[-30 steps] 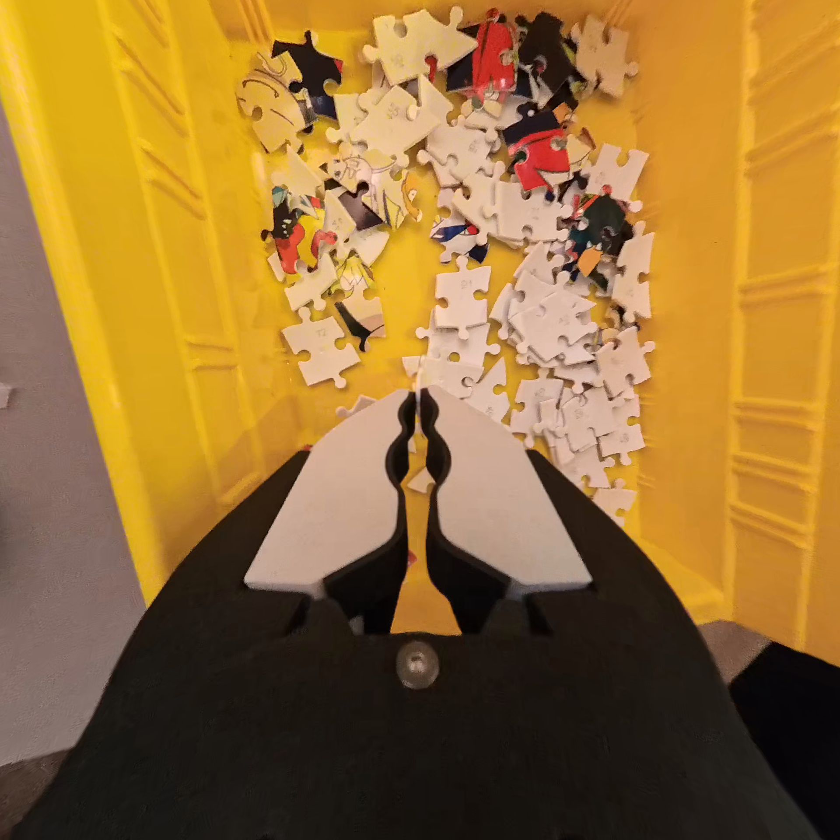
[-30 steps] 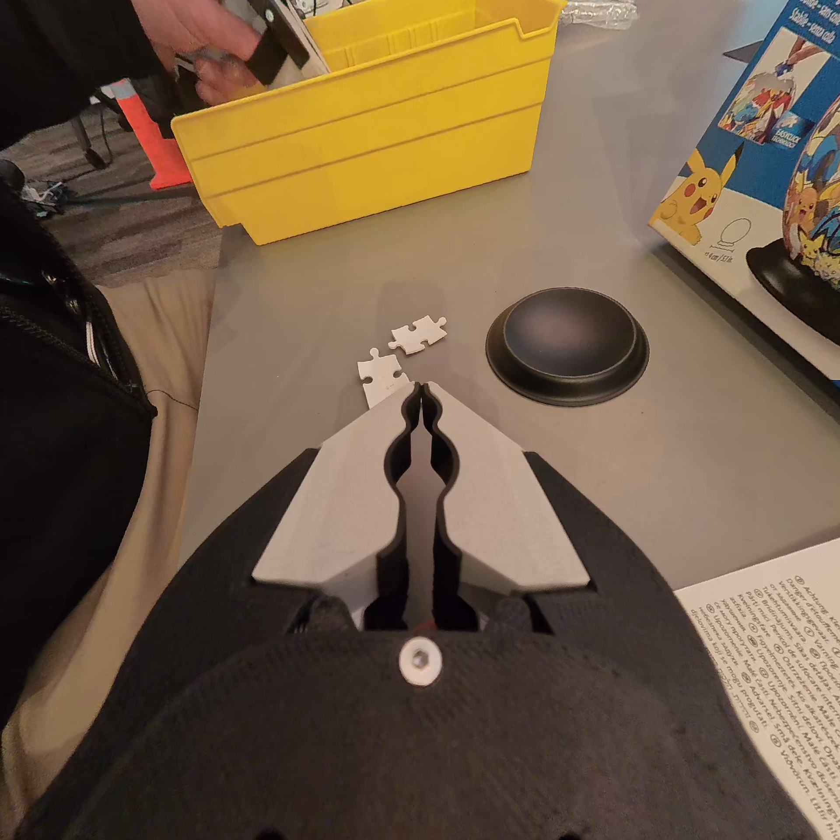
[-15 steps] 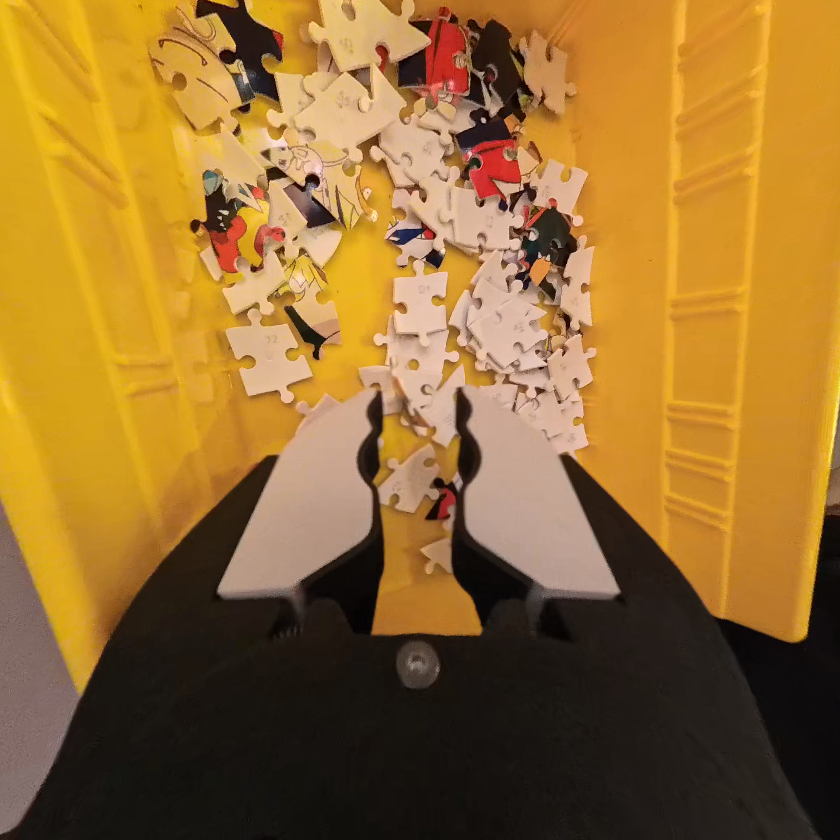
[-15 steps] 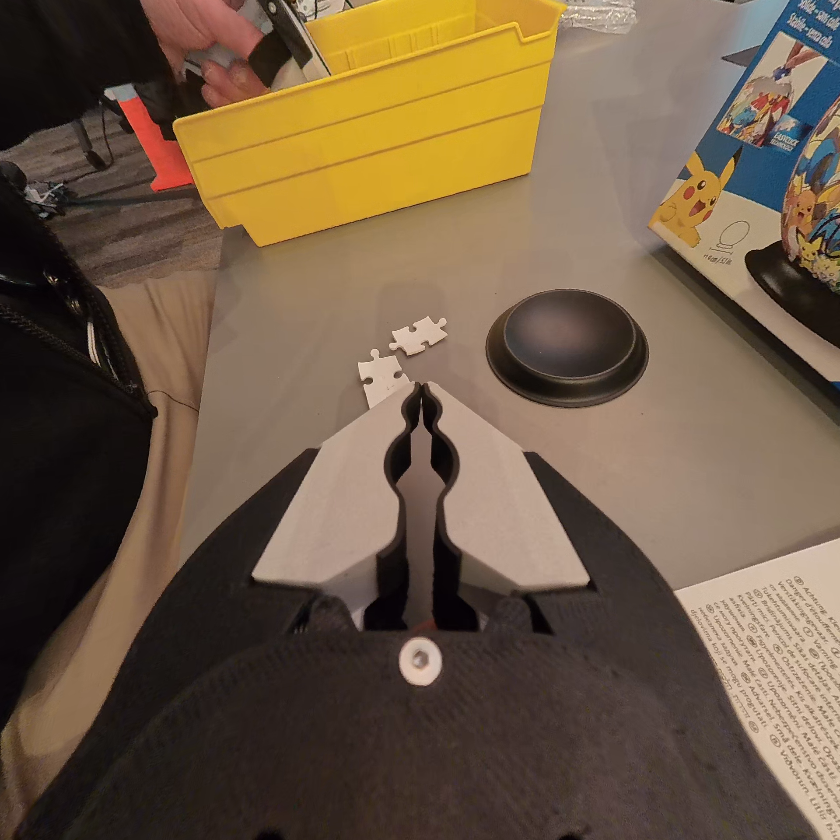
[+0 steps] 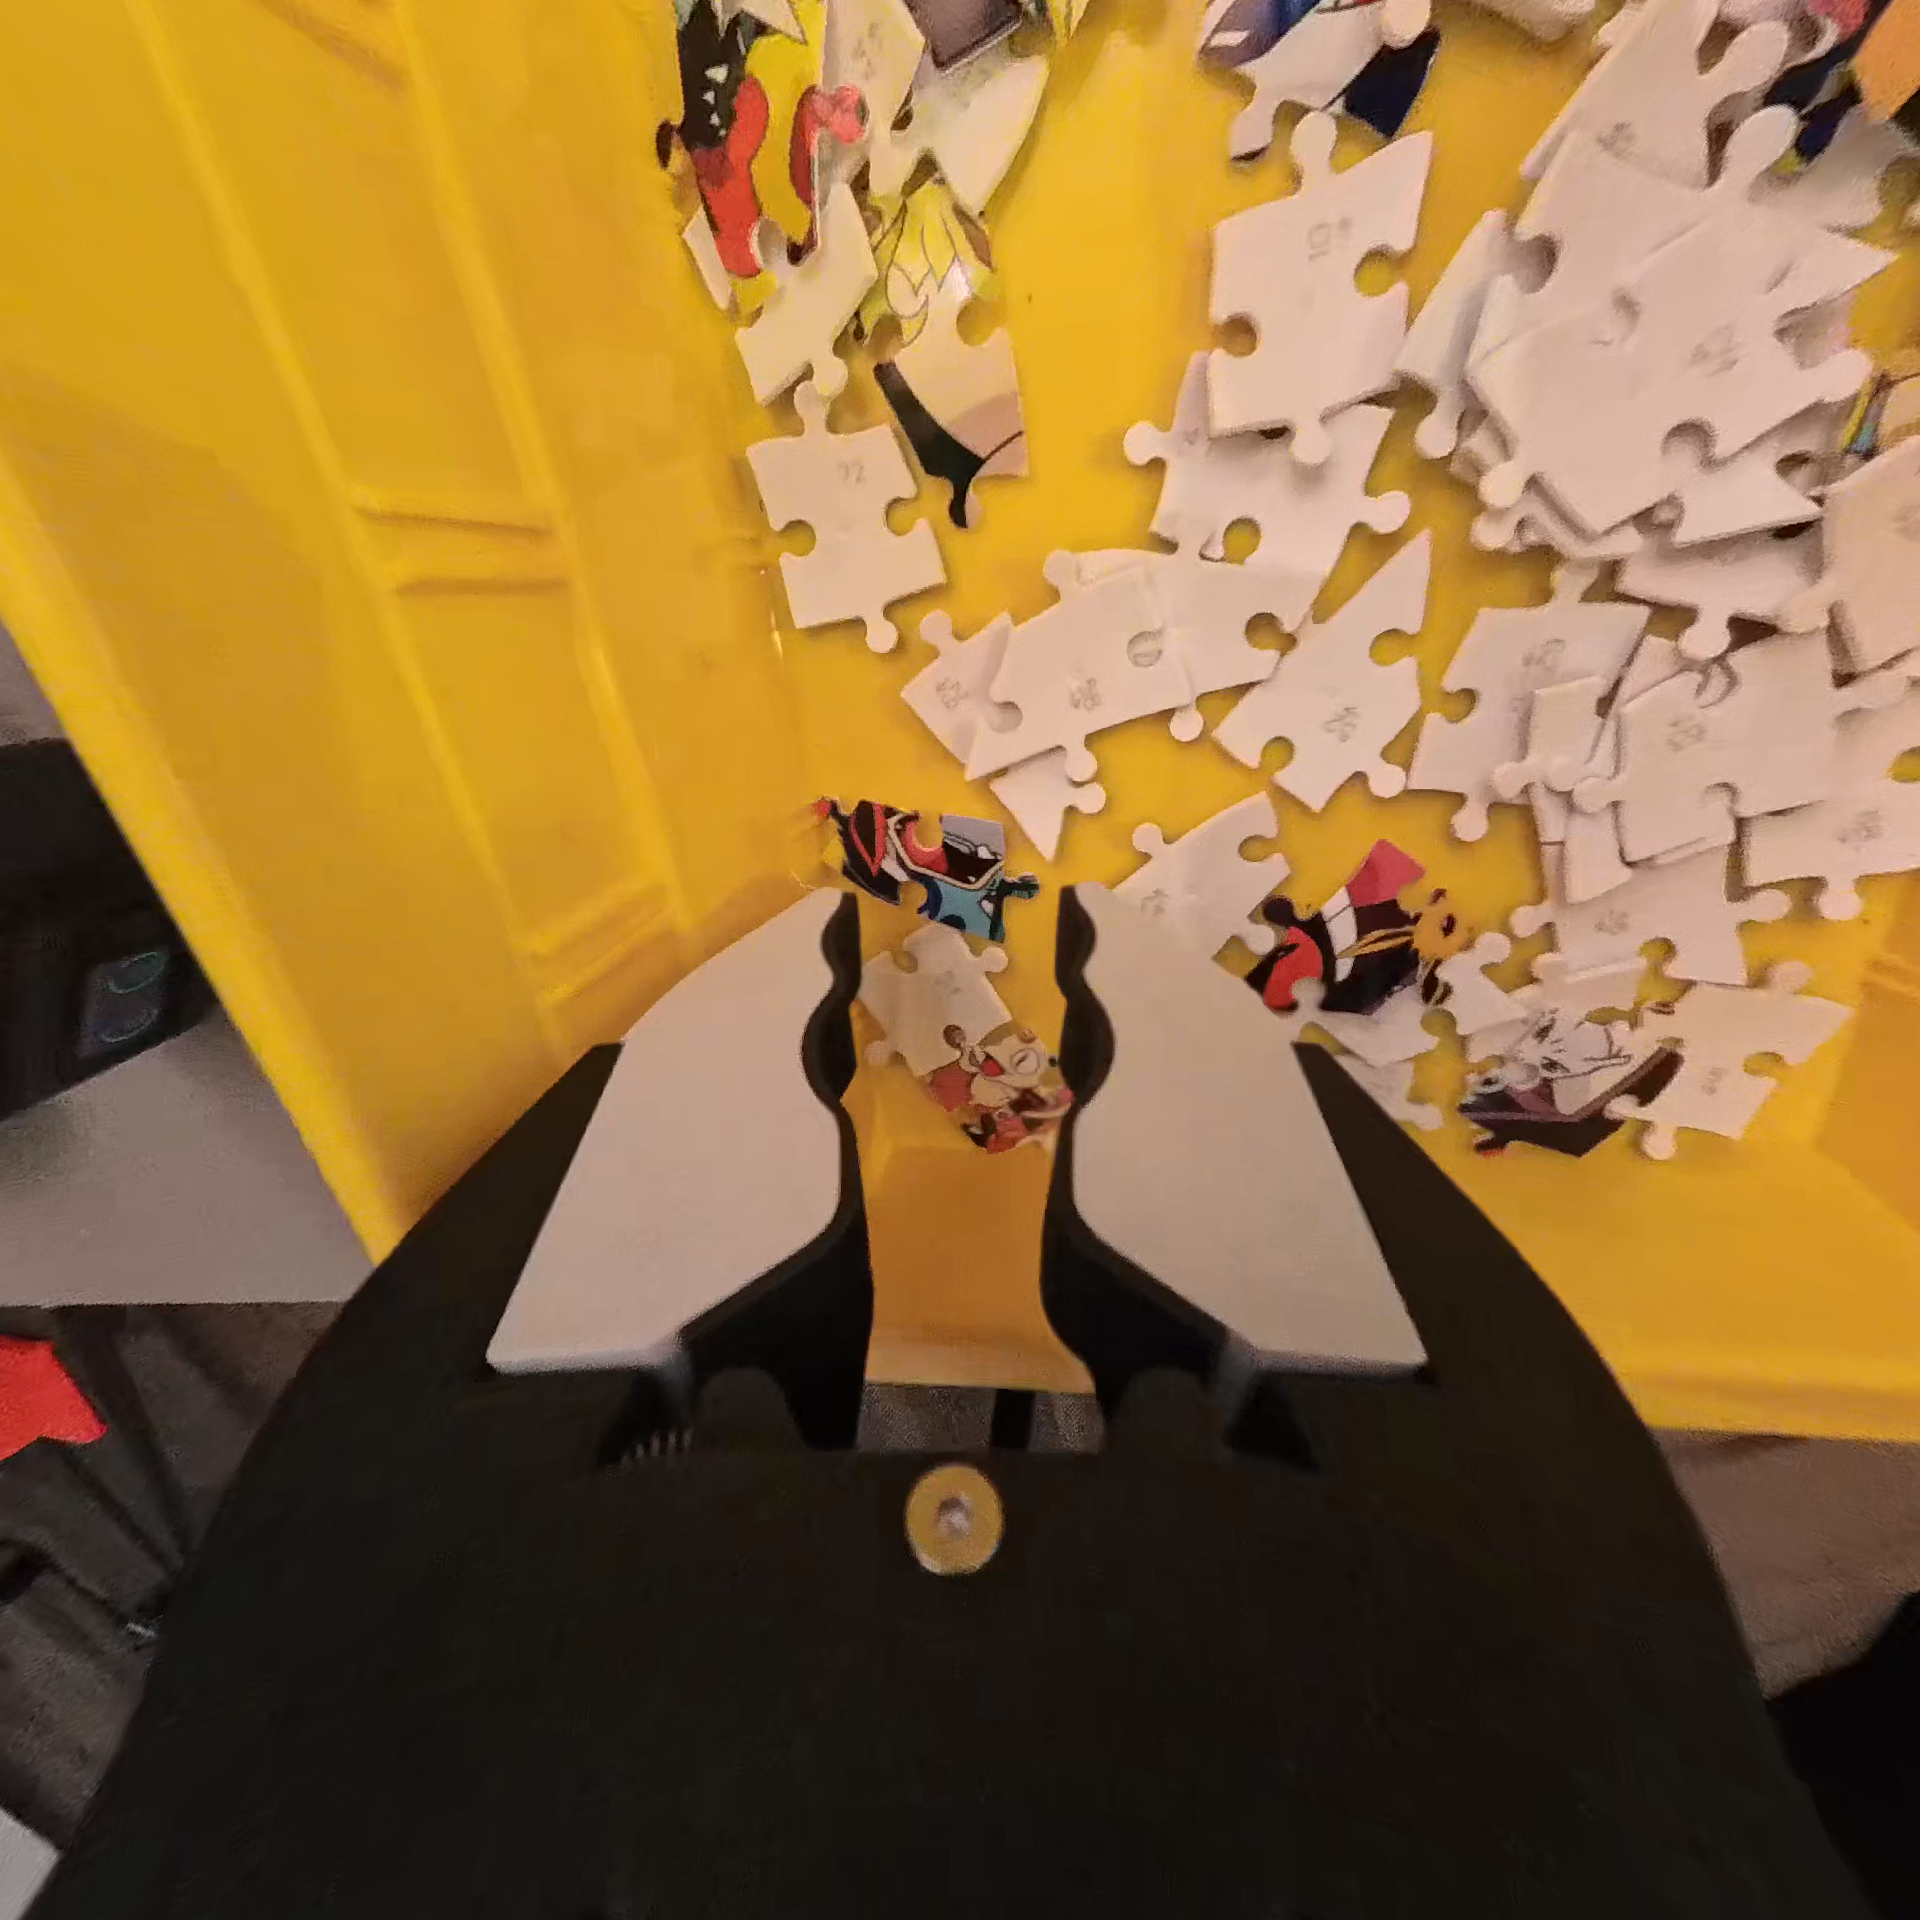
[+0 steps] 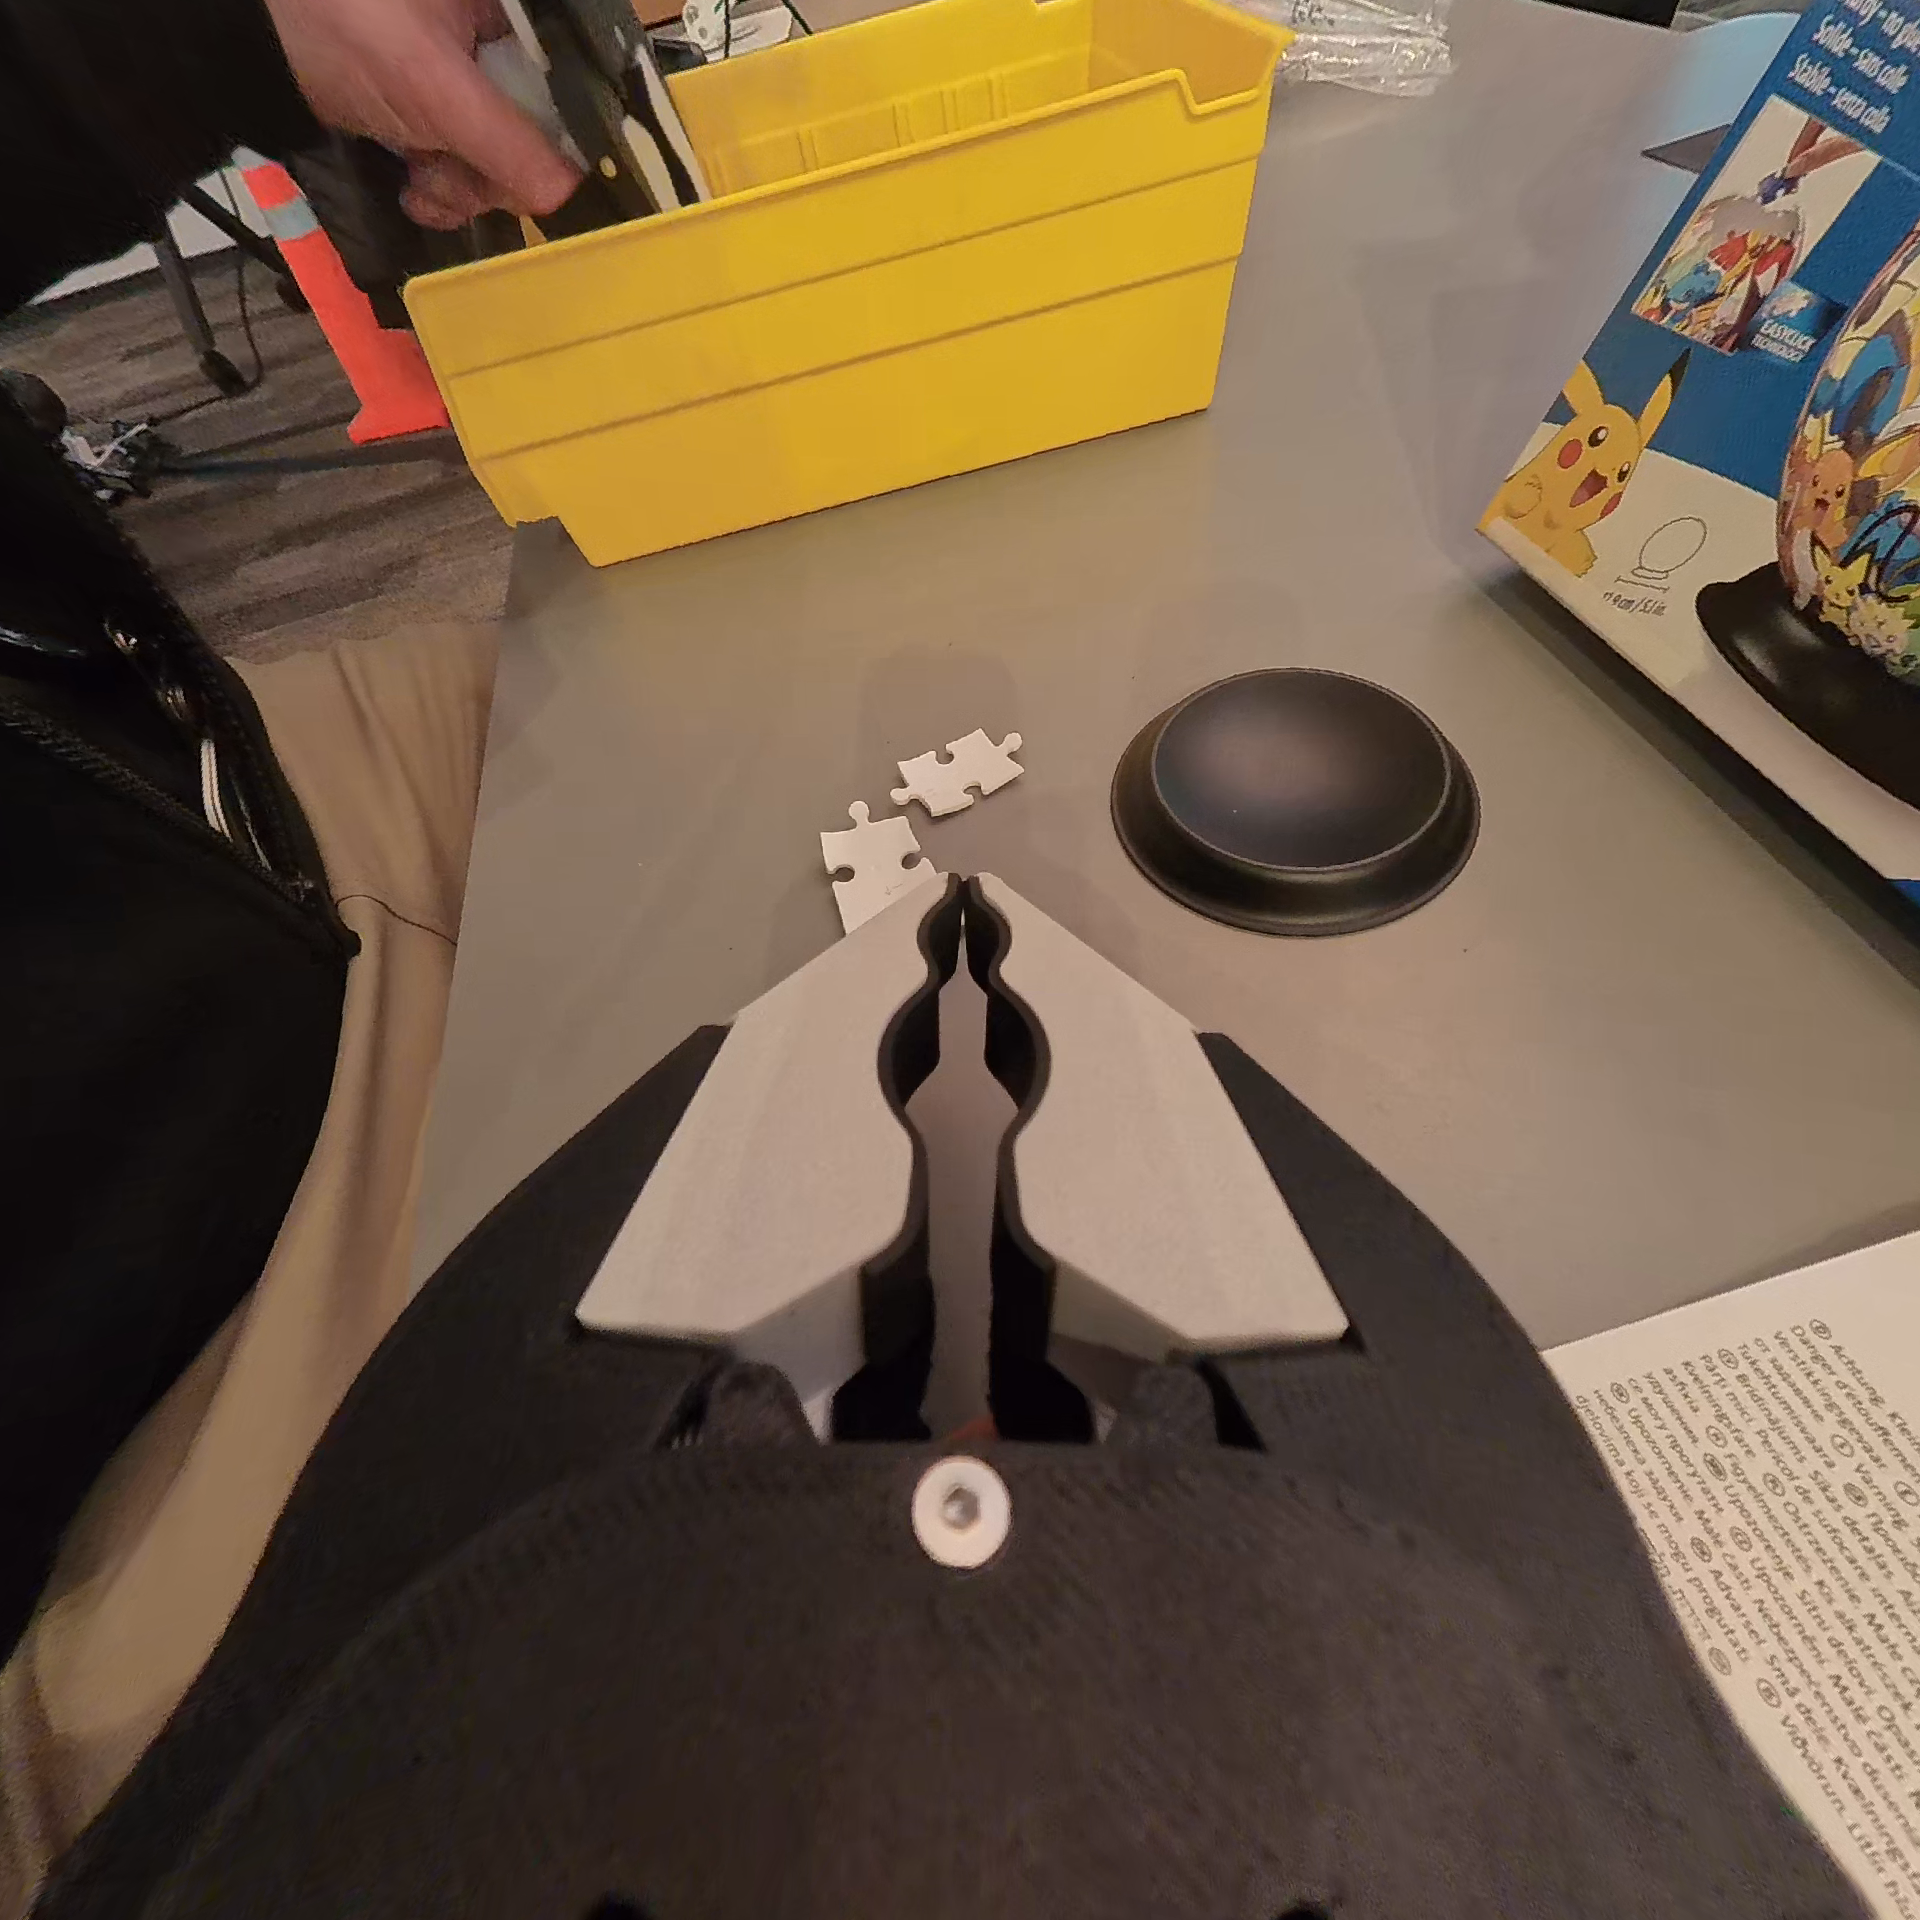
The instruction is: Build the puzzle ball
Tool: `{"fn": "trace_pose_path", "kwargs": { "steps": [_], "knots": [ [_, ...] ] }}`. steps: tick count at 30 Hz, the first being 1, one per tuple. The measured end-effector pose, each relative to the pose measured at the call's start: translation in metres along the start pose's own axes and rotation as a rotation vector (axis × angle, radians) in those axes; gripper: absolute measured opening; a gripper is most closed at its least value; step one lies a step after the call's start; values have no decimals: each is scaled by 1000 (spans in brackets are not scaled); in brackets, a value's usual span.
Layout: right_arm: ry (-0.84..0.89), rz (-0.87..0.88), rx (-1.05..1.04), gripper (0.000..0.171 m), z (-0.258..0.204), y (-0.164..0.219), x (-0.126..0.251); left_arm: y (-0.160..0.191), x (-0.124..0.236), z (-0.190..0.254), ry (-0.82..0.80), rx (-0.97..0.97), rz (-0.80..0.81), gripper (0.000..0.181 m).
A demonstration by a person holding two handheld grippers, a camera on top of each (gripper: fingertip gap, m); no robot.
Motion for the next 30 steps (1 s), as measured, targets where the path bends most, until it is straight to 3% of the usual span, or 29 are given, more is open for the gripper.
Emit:
{"fn": "trace_pose_path", "kwargs": {
  "steps": [6, 14, 16, 17, 19, 25, 30],
  "knots": [
    [0, 6, -2, 0, 0, 0, 1, -1, -12, -3, -32, 10, -48, 39],
    [-1, 10, -2, 0, 0, 0, 1, -2, -13, -1, 2, -3, -3, 21],
    [-1, 11, -2, 0, 0, 0, 1, -4, -12, 11, 122, -43, 39, 0],
    [-1, 10, -3, 0, 0, 0, 1, -3, -13, 16, 162, -40, 26, 0],
    [-1, 11, -2, 0, 0, 0, 1, 0, -14, 14, 84, -84, -8, 0],
    [-2, 7, -2, 0, 0, 0, 1, -4, -10, 3, 7, 37, 40, 41],
    [0, 12, -1, 0, 0, 0, 1, -8, -14, -2, 64, 145, 34, 44]
  ]
}}
Point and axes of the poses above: each gripper's, where its closed fingertips meet, x back along the fingers, y out of its underside, z = x × y across the jaws, the point moved 8 cm from there along x, back along the fingers, and after that the axes turned 13 degrees about y, right-handed, at the moved point
